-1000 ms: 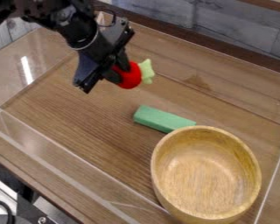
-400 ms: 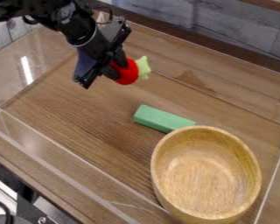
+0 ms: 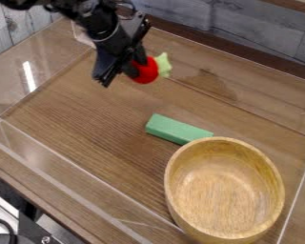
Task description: Move the red fruit to the left
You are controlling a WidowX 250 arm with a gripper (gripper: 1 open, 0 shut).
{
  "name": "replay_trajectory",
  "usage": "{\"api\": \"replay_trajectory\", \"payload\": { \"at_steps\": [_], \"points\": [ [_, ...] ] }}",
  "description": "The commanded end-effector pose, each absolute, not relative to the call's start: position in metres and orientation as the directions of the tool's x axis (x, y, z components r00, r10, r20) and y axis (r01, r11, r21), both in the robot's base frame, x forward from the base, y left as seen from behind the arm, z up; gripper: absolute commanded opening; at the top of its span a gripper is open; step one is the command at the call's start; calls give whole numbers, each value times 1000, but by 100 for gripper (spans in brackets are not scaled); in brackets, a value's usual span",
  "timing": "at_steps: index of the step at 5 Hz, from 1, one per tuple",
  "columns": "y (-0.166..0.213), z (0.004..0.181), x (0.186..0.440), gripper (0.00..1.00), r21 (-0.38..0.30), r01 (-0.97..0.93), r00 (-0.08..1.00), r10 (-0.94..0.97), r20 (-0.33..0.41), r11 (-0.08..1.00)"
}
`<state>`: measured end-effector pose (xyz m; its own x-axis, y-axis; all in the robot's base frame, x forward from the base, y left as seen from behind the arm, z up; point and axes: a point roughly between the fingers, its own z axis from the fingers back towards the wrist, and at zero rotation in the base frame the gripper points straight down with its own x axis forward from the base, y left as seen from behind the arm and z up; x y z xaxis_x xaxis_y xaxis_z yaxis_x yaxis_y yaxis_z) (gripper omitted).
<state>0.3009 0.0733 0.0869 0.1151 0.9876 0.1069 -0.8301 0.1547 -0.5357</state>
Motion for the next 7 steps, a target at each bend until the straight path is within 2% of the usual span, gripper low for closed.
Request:
{"api": "replay_trajectory", "payload": {
  "at_steps": [1,2,4,5,6,7],
  "points": [
    [84,93,320,0,-574,-814,20,992,123,88],
    [96,85,328,0,-573,-820,-66,991,115,12],
    [96,92,337,0,-566,-822,-136,986,95,-59],
    [112,101,337,0,-570,-820,-116,989,92,-43],
    [142,105,335,0,-575,-810,-197,977,87,-112],
    [171,98,334,0,-581,-797,-266,960,92,-165]
  ]
}}
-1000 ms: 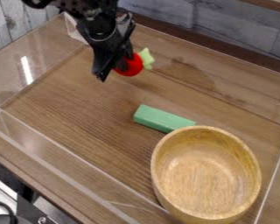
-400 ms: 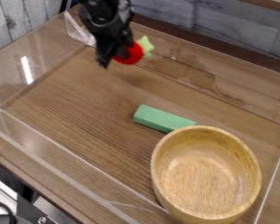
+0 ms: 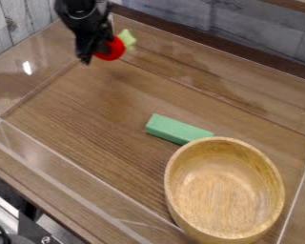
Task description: Move the red fruit to the left
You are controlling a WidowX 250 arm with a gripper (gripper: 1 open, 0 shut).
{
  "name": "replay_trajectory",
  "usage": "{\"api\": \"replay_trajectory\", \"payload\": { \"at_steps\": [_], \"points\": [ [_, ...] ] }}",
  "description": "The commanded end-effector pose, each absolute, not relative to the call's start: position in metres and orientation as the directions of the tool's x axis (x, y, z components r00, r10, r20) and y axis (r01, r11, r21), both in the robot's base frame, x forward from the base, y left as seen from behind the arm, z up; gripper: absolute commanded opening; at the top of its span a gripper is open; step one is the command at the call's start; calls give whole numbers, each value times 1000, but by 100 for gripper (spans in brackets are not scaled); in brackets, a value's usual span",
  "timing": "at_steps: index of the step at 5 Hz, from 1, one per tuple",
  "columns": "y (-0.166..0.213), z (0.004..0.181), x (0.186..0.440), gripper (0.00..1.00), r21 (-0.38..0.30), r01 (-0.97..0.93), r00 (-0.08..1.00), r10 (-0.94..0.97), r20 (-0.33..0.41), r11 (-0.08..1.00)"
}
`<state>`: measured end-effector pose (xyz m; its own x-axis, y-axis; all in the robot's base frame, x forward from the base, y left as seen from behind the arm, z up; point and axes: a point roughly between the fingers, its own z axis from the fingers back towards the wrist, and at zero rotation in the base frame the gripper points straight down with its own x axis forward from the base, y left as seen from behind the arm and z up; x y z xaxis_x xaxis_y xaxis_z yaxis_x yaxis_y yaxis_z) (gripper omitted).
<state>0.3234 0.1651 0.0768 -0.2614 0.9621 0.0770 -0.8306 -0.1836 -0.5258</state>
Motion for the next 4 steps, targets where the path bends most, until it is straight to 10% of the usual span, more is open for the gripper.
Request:
{"api": "replay_trajectory", "payload": {
  "at_steps": [1,4],
  "points": [
    [179,108,336,0,-585,-787,-306,947,95,-195],
    [205,83,332,0,-591,-783,-313,943,109,-192]
  ]
}}
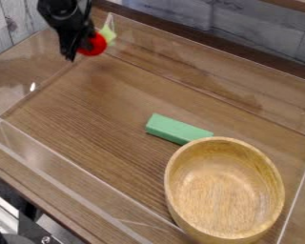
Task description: Move the red fruit to the left
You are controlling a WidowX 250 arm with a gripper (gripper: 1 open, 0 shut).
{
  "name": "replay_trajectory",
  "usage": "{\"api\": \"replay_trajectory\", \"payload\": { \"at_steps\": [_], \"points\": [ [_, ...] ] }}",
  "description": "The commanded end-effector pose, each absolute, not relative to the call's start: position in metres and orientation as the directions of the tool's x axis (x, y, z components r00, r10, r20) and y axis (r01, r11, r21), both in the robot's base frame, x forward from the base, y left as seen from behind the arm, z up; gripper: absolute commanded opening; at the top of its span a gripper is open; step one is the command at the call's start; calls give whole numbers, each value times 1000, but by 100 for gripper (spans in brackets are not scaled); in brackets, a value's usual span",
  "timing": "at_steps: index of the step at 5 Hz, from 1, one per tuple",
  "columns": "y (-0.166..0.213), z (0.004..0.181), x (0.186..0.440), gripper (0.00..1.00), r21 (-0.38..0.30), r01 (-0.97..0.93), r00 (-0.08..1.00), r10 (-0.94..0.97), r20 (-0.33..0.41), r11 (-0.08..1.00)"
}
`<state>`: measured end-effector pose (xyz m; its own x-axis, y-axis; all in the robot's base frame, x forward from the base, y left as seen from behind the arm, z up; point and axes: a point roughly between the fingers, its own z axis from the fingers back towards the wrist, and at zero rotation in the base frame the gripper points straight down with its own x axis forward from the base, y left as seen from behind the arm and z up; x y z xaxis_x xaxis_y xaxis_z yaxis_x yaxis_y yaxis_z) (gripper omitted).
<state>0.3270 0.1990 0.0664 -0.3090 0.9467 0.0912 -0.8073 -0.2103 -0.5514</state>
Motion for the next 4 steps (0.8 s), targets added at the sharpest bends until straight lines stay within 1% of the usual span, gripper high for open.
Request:
{"api": "replay_trajectory", "payload": {
  "at_steps": [1,2,3,4],
  "points": [
    [199,70,327,0,-590,-773,-365,925,110,-235],
    [193,65,325,0,-584,-760,-419,902,103,-287],
    [199,71,328,0,-578,-763,-417,904,95,-291],
    [207,77,330,100,-568,-767,-412,907,81,-298]
  ]
}}
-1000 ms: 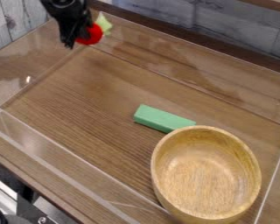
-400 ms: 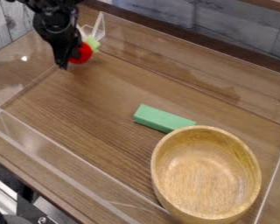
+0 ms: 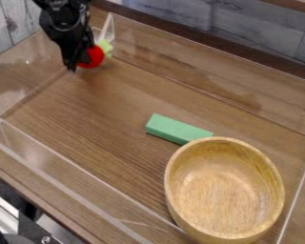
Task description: Move the red fruit to the left
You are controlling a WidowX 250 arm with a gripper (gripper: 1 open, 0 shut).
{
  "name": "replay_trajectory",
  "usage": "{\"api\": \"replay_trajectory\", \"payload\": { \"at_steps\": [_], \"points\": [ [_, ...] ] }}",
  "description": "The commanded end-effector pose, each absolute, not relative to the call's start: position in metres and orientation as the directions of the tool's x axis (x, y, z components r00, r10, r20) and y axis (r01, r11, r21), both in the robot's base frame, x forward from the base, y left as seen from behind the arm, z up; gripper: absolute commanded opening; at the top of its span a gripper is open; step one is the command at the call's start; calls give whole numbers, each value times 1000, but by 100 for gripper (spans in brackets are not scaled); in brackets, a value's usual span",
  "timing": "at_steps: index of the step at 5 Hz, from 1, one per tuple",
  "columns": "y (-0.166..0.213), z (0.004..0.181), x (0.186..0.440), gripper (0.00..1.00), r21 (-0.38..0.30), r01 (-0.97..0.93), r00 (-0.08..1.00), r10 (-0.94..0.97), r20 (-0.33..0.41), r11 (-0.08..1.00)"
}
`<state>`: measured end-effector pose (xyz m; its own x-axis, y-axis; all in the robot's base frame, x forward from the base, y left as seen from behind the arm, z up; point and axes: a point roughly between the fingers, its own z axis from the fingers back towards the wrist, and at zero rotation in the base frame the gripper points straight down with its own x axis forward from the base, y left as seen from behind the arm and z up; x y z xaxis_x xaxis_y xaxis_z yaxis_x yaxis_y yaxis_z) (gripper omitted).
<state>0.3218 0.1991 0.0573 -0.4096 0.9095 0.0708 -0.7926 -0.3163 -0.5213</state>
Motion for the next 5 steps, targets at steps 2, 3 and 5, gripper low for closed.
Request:
{"api": "replay_trajectory", "payload": {
  "at_steps": [2,3,5],
  "points": [
    [213,54,329,0,-554,-765,-433,899,64,-329],
    [215,43,330,0,-548,-764,-440,896,57,-340],
    [222,40,314,100,-532,-767,-447,894,41,-359]
  ]
}}
